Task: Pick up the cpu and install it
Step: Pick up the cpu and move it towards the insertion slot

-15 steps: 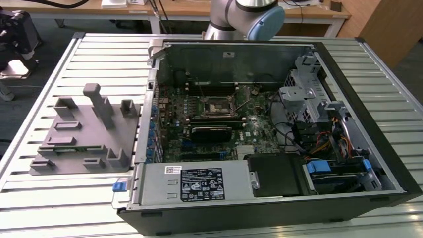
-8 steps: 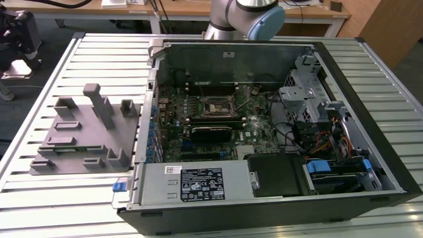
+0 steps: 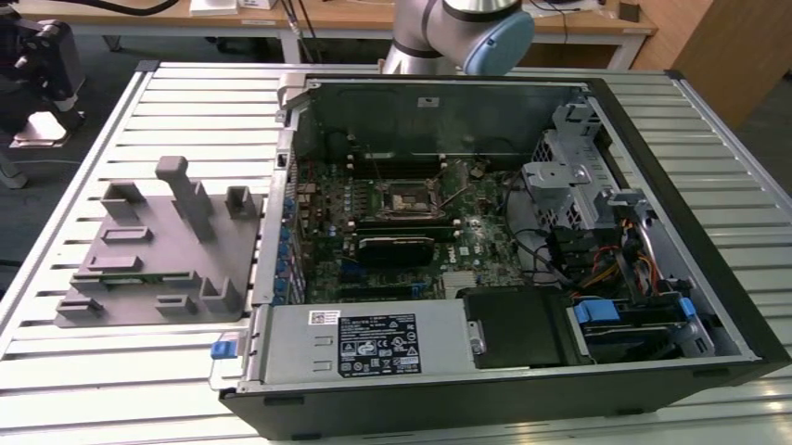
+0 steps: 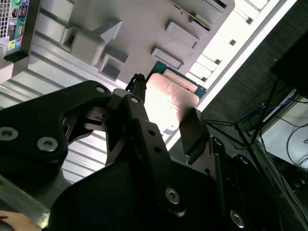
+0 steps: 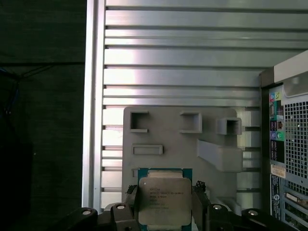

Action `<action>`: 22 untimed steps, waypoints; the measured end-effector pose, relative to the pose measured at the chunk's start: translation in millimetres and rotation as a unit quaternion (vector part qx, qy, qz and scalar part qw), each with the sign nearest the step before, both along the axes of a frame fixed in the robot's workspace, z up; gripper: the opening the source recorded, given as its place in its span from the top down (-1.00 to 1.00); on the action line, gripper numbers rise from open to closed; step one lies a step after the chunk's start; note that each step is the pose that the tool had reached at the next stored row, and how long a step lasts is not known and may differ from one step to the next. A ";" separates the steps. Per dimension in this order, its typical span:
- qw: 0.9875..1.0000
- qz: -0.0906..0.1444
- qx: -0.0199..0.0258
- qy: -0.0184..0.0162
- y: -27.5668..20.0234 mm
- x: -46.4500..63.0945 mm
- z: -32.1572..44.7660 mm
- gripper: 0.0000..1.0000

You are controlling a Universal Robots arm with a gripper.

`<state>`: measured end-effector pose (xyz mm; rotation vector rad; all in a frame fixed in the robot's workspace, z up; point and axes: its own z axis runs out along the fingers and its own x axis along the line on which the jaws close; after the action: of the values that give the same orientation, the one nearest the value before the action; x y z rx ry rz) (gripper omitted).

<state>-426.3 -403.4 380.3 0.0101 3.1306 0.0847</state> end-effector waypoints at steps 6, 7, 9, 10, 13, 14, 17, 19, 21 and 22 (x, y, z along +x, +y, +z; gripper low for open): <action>1.000 0.000 0.000 0.000 0.0 3.7 0.0 -0.06; 1.000 0.000 0.000 0.000 0.0 4.3 0.0 -0.06; 1.000 0.000 0.000 0.000 0.1 5.4 0.0 -0.06; 1.000 0.000 0.000 0.000 0.1 6.0 0.0 -0.06; 1.000 0.000 0.000 0.000 0.1 8.0 0.0 -0.06; 1.000 0.000 0.000 0.000 0.1 8.6 0.0 -0.06; 1.000 0.000 0.000 0.000 0.2 10.8 0.0 -0.06; 1.000 0.000 0.000 0.000 0.3 12.1 0.0 -0.06; 1.000 0.000 0.000 0.000 0.3 13.6 0.0 -0.06; 1.000 0.000 0.000 0.000 0.4 14.3 0.0 -0.06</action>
<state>-412.0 -403.1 380.3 0.0100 3.1306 0.0846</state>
